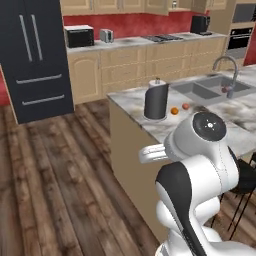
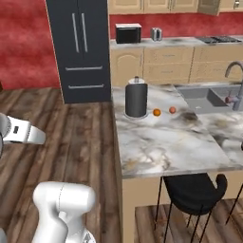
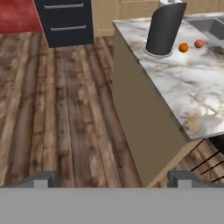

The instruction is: Move the ketchup and mayonnaise from the cabinet to the dining counter.

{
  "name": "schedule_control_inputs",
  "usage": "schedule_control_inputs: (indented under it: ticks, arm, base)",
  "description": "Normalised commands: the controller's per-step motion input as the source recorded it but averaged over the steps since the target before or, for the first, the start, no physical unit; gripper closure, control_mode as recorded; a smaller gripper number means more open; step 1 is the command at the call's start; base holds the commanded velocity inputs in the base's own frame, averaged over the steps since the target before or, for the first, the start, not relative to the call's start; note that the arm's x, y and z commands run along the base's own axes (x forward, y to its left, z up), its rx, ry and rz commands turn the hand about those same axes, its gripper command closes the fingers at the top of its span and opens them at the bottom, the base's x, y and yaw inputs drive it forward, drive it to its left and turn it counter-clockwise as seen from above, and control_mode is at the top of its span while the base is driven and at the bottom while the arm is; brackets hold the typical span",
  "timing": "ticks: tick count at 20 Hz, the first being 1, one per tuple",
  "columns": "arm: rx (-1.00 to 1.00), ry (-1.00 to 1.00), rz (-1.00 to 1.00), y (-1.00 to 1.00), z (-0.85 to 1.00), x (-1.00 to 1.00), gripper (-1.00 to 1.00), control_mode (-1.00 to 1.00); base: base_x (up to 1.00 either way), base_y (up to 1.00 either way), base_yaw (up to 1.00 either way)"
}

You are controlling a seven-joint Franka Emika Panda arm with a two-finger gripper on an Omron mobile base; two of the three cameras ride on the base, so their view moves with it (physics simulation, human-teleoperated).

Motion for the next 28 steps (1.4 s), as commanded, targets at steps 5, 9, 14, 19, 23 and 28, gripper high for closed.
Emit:
schedule_control_inputs:
  ticks: [5, 9, 14, 19, 23, 28]
  arm:
    - [0.00, 0.00, 0.00, 0.00, 0.00, 0.00, -1.00, 1.00]
    - [0.00, 0.00, 0.00, 0.00, 0.00, 0.00, -1.00, 1.00]
    - [0.00, 0.00, 0.00, 0.00, 0.00, 0.00, -1.00, 1.00]
    - [0.00, 0.00, 0.00, 0.00, 0.00, 0.00, -1.00, 1.00]
    - [0.00, 0.00, 0.00, 0.00, 0.00, 0.00, -1.00, 1.00]
    - [0.00, 0.00, 0.00, 0.00, 0.00, 0.00, -1.00, 1.00]
  base:
    - [0.77, 0.64, 0.00]
    - [0.78, 0.63, 0.00]
    - [0.79, 0.58, -0.05]
    - [0.81, 0.51, -0.11]
    - [0.82, 0.45, -0.17]
    - [0.83, 0.41, -0.22]
